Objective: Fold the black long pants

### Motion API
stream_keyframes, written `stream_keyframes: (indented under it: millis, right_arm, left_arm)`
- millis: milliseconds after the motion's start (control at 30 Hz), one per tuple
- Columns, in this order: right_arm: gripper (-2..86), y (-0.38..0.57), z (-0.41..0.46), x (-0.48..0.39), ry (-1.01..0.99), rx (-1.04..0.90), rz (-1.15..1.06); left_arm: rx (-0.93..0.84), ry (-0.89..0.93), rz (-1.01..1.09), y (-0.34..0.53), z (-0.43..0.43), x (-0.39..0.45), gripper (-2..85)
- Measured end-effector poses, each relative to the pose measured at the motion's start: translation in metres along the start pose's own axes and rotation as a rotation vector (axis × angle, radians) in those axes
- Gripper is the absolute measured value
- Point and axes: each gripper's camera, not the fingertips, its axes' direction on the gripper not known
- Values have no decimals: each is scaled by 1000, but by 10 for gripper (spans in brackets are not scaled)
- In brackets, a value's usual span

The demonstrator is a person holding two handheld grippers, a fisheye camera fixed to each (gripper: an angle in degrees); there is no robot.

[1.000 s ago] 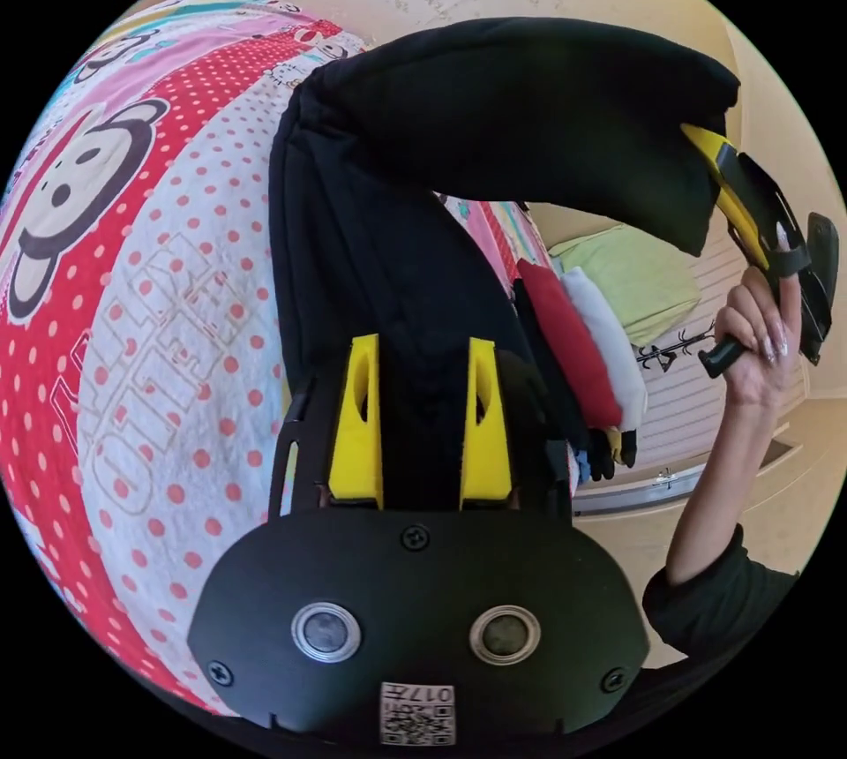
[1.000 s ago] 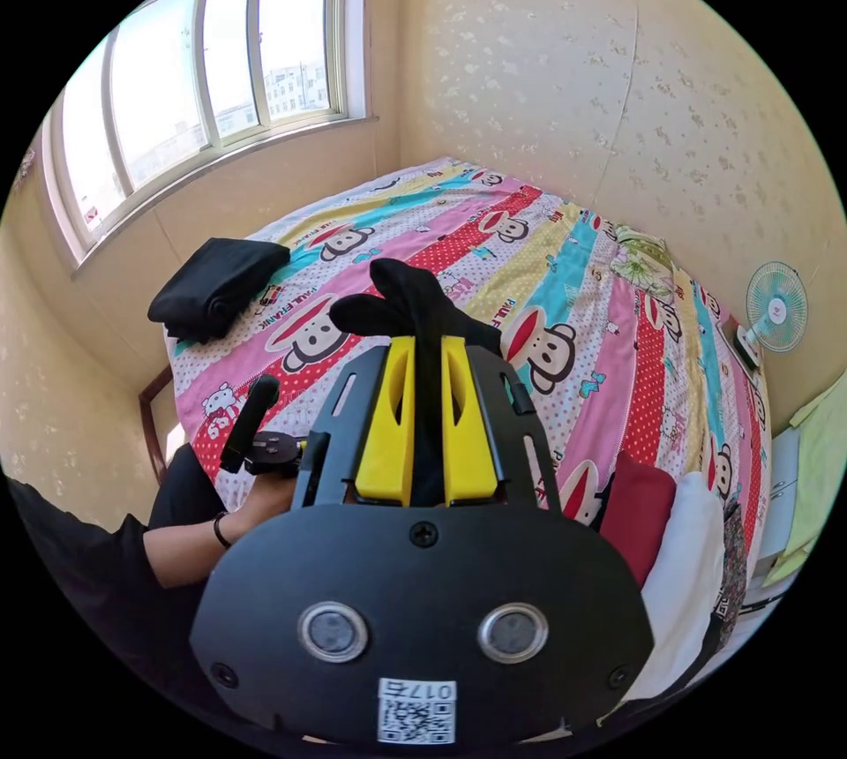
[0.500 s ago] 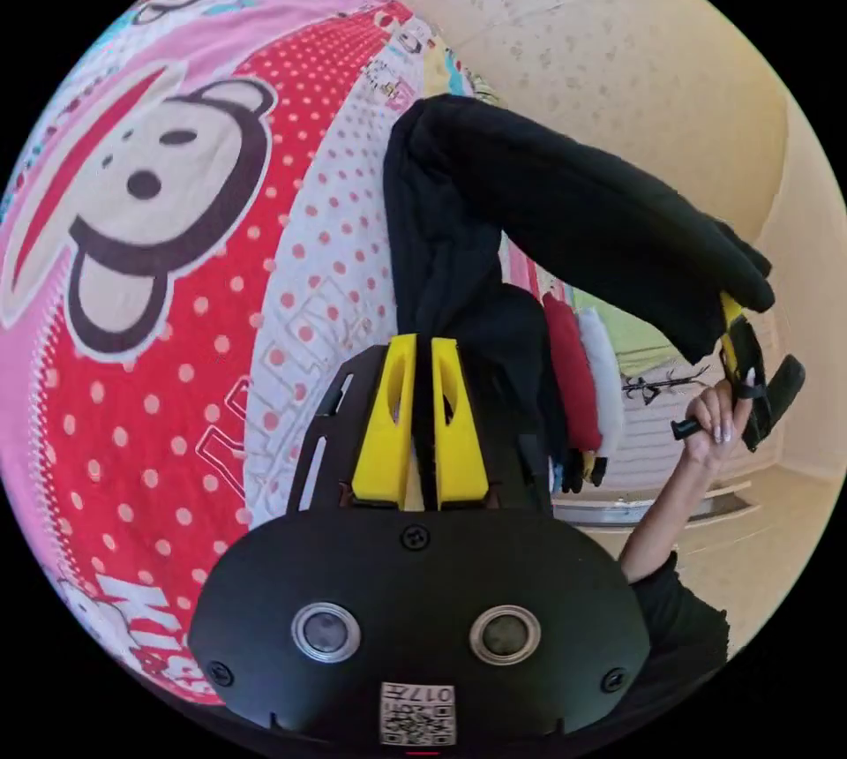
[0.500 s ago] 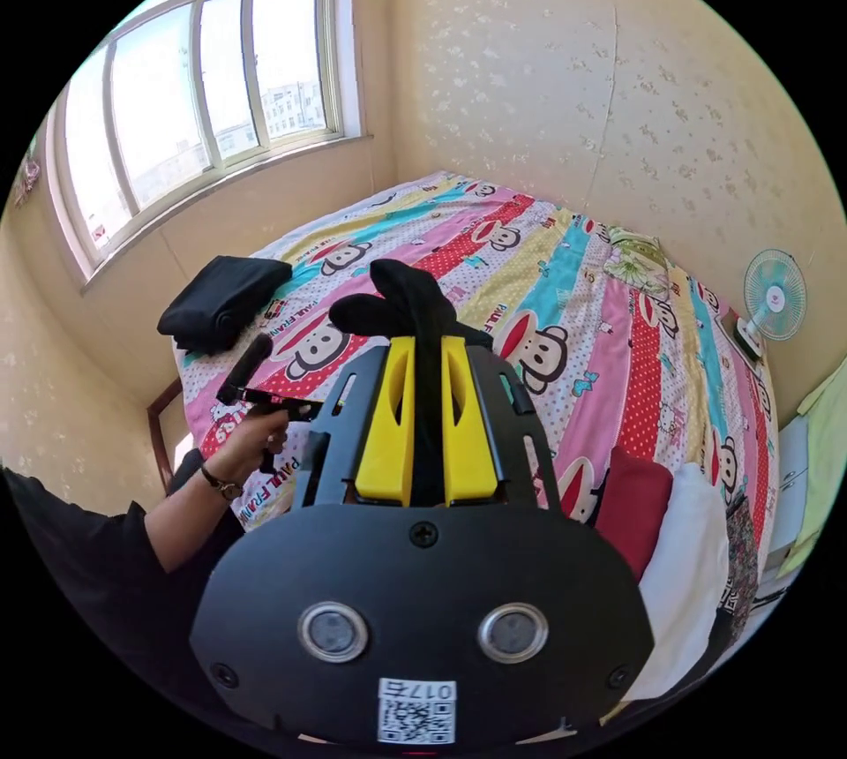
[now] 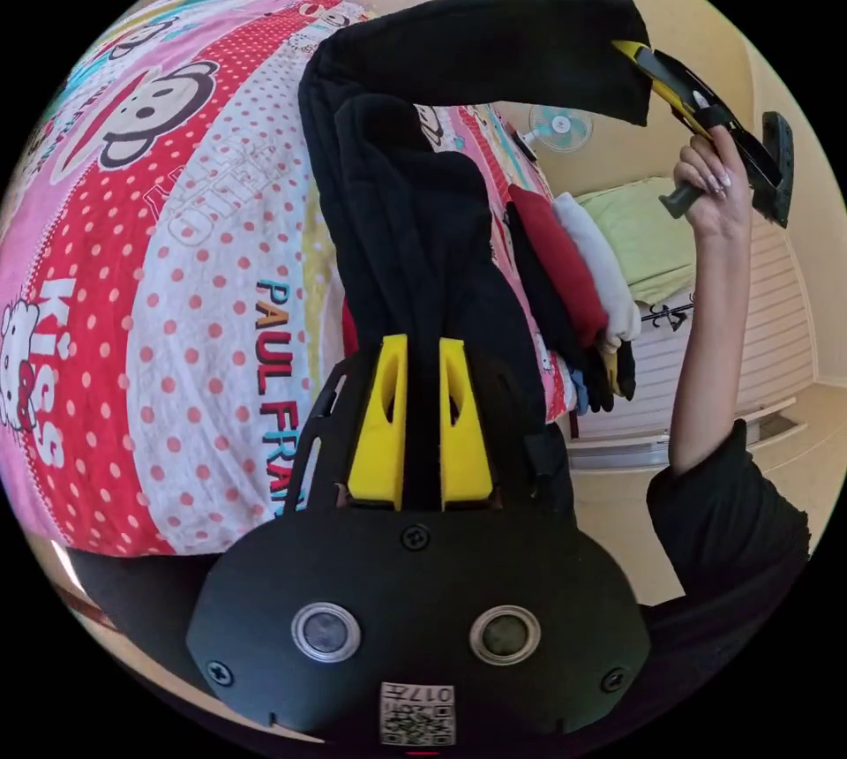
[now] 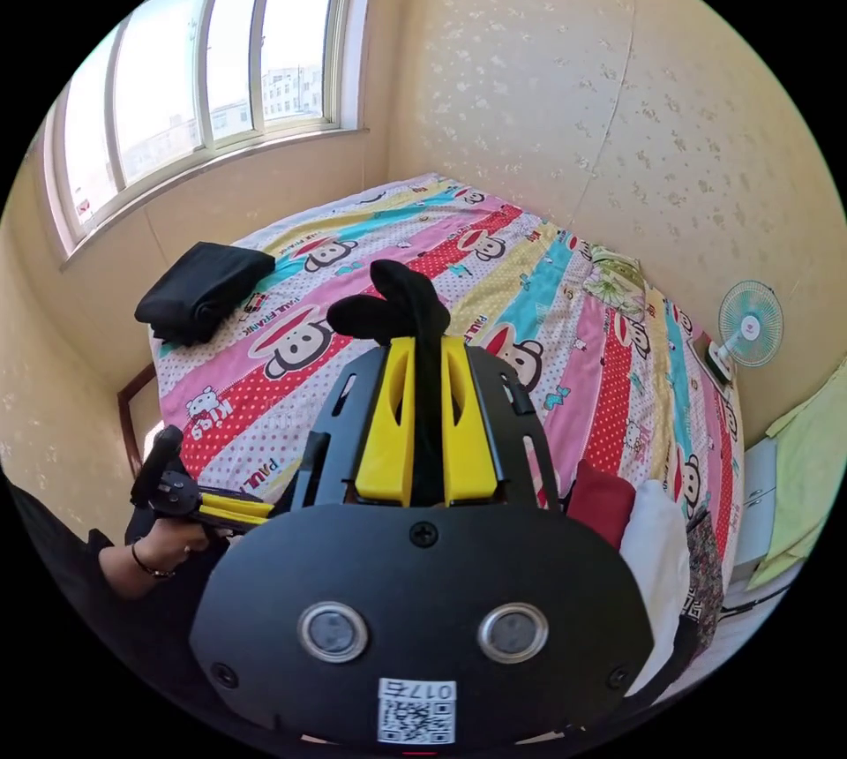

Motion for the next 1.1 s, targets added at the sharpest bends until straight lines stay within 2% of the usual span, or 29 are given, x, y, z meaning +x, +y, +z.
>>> stream_keyframes:
  millis: [67, 167, 200, 267, 333, 400, 467, 533, 600, 667, 733, 833, 933, 1000, 1033, 1067, 1100]
  right_arm:
    - [27, -13, -26, 11, 7, 53, 25]
    - [27, -23, -77, 25, -38, 159, 50]
    - [27, -24, -89, 25, -43, 174, 39]
    - [27, -14, -140, 11, -83, 230, -62]
    - [27, 10, -175, -12, -91, 244, -217]
    - [28, 47, -199, -43, -65, 199, -379]
    - [32, 111, -207, -80, -34, 50, -529]
    - [35, 166, -192, -103, -80, -73, -584]
    - [38, 221, -153, -119, -135, -229, -563]
    - [42, 289, -88, -124, -231, -403, -384]
    - [42, 326, -76, -121, -231, -346, -285]
    - [43, 325, -115, -96, -263, -218, -202]
    - [47, 318, -154, -55, -391, -87, -148]
    - [54, 323, -143, -35, -482, -135, -136]
    - [62, 330, -126, -18, -509, -208, -79]
    - [72, 339, -115, 3, -543, -255, 14]
    - [76, 344, -112, 15, -574, -261, 76]
  left_arm:
    - [9, 101, 15, 8, -18, -5, 56]
    - [-111, -1, -16, 18, 4, -22, 75]
    - [-117, 16, -42, 23, 8, -28, 81]
    - [-45, 210, -98, 46, -4, -45, 95]
    - [7, 230, -104, 63, -21, -49, 104]
    - [34, 246, -93, 75, -36, -50, 114]
    - [29, 291, -78, 86, -47, -50, 120]
    - [38, 297, -80, 93, -50, -49, 121]
    - [64, 276, -87, 98, -51, -45, 121]
    - [58, 286, -67, 99, -44, -34, 120]
    - [50, 300, -37, 95, -37, -18, 119]
    - [40, 307, 77, 84, -29, 27, 116]
    - [58, 219, 232, 75, -14, 80, 91]
    - [53, 87, 342, 73, 16, 105, 47]
    - [-56, -87, 372, 70, 55, 111, 10]
    - [-316, -332, 364, 68, 112, 106, 4]
    - [-375, -380, 395, 71, 131, 105, 2]
